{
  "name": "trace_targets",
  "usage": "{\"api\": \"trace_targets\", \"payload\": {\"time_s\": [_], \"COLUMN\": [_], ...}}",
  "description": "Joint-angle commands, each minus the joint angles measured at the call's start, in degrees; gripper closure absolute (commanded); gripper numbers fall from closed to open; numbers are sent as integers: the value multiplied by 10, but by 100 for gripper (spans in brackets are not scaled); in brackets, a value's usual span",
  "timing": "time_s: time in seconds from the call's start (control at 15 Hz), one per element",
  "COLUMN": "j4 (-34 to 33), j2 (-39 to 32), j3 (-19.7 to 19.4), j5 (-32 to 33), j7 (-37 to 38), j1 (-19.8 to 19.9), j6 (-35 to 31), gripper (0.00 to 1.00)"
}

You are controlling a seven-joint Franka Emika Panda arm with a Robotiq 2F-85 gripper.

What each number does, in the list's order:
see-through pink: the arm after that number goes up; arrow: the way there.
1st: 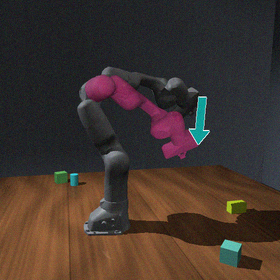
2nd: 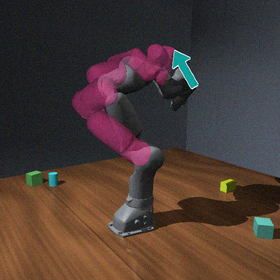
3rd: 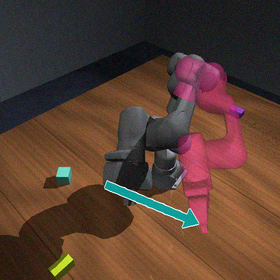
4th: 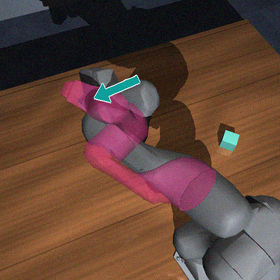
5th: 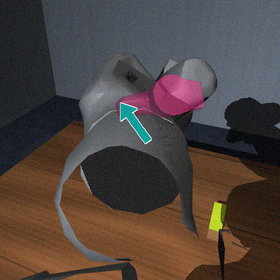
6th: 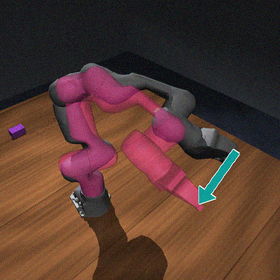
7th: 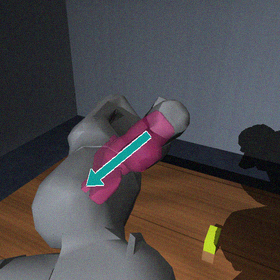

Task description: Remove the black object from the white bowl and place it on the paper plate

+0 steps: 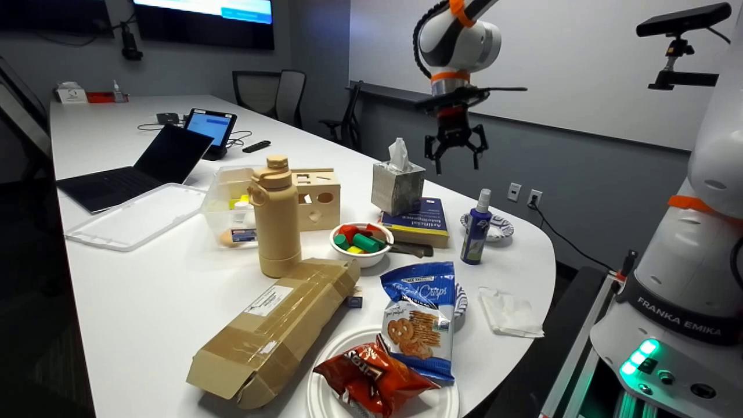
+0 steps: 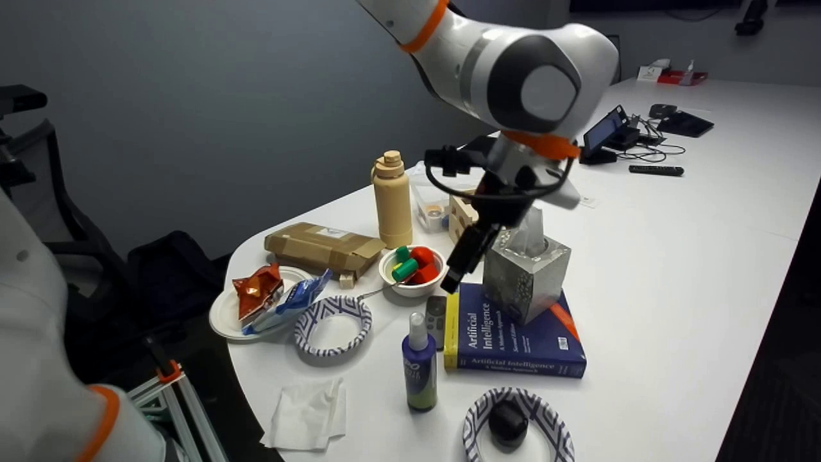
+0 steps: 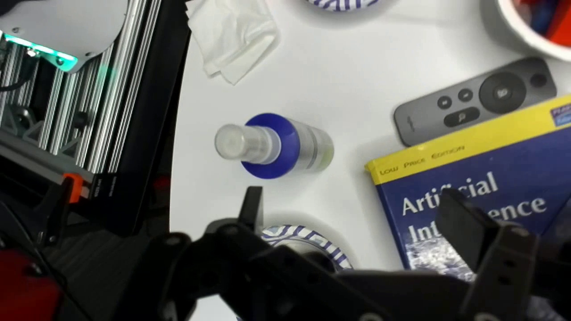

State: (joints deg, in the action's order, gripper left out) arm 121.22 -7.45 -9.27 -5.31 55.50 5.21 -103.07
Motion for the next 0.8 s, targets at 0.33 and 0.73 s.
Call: {"api": "trace_targets", "payload": {"time_s": [0.33,0.73], "j4": [-61,-105], "j2": [95,92], "j3": [90,121], "j5": [120,173], "j7": [-64,-191], "j1": [-61,-75], "j6": [93,77], "gripper": [0,0]}}
